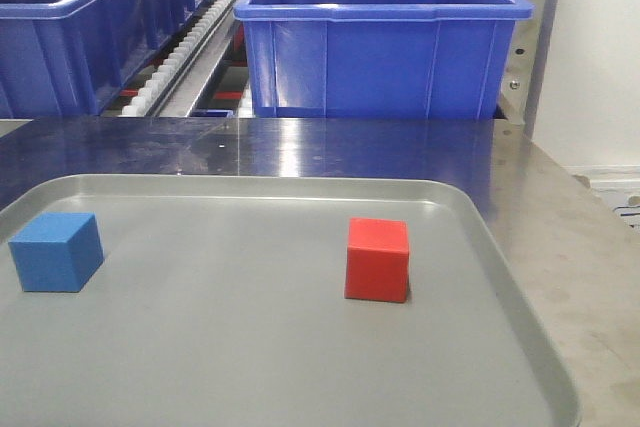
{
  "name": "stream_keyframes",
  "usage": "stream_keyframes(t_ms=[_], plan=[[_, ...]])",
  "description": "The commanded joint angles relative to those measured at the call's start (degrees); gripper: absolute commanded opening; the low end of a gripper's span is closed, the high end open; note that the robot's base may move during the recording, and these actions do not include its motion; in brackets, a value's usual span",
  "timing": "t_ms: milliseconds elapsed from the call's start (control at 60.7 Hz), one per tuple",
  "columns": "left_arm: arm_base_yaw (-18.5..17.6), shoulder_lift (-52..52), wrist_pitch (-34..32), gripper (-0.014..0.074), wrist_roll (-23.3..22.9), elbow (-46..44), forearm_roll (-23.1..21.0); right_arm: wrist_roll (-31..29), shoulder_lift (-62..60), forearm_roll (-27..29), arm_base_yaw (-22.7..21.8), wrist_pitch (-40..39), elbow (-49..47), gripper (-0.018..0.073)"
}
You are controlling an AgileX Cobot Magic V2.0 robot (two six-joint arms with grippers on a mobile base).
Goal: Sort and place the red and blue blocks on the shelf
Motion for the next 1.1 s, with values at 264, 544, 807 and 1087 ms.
stream_keyframes(t_ms=[264, 544, 807, 1087], plan=[[-0.3, -1.15, -4.67, 0.0135, -0.04, 2.68, -0.52, 0.86, 26.08, 1.54, -0.16, -24.59, -10.79, 0.0054], [-0.3, -1.15, -4.67, 0.0135, -0.04, 2.68, -0.52, 2.07, 38.14, 1.79, -0.16, -9.53, -27.38, 0.0054], [-0.3, -1.15, -4.67, 0.0135, -0.04, 2.68, -0.52, 4.87, 48.78, 5.18, -0.16, 14.87, -41.18, 0.0054], [-0.3, -1.15, -4.67, 0.0135, -0.04, 2.68, -0.52, 4.87, 59.15, 4.97, -0.16, 21.04, -45.8, 0.0054]])
